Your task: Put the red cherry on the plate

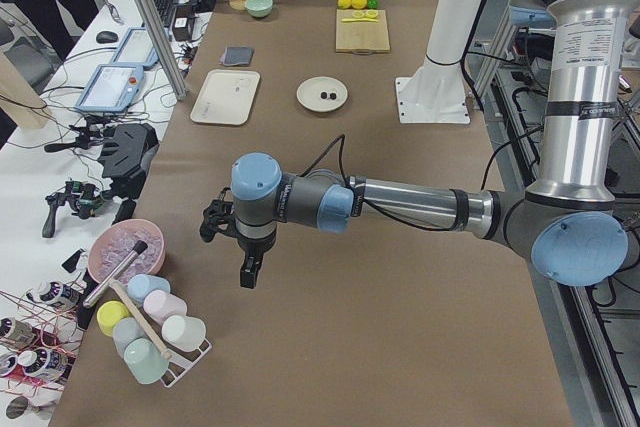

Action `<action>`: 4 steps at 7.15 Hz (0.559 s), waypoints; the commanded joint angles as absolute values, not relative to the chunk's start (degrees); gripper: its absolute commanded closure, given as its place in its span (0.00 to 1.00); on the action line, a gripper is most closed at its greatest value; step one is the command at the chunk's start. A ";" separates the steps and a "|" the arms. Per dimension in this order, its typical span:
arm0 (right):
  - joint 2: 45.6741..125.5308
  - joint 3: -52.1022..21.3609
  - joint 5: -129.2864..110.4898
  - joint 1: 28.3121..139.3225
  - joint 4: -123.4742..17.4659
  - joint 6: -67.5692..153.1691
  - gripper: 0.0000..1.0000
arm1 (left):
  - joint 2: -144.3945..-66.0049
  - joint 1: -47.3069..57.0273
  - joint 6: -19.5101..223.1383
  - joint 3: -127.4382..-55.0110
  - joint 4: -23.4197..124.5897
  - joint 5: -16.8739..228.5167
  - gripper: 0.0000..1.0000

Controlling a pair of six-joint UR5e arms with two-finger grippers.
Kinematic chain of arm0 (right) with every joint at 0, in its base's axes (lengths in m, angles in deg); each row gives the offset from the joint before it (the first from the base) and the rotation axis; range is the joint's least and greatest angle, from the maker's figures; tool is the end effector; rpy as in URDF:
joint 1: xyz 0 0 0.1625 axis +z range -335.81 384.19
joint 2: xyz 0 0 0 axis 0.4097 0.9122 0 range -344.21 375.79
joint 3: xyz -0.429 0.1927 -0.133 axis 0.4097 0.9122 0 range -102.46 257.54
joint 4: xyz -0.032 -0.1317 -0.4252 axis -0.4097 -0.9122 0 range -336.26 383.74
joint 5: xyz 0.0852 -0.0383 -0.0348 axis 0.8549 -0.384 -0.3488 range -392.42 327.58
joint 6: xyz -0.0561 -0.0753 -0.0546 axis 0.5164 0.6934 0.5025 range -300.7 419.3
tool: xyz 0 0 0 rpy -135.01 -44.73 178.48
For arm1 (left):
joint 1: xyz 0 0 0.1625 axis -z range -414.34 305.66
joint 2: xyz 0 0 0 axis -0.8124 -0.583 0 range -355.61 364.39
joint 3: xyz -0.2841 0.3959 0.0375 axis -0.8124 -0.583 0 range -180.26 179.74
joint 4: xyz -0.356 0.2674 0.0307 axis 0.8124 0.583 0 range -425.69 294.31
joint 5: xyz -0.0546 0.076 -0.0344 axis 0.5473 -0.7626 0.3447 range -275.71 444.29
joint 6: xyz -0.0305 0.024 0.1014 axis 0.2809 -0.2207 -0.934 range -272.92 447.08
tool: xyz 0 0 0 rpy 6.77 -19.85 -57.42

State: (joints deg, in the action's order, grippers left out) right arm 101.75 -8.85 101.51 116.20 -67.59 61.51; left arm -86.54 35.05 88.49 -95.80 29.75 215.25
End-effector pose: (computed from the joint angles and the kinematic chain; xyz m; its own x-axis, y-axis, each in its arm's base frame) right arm 0.0775 -0.5564 0.7266 0.7201 -0.0023 0.6938 -0.0076 0.9999 0.0111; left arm -0.0564 -0.5464 0.6628 0.7536 0.1195 -0.6463 0.0081 0.9816 0.1909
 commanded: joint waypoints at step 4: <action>101.23 -9.21 101.96 116.38 -67.58 61.23 0.00 | -86.40 35.05 88.49 -95.71 29.75 215.16 0.02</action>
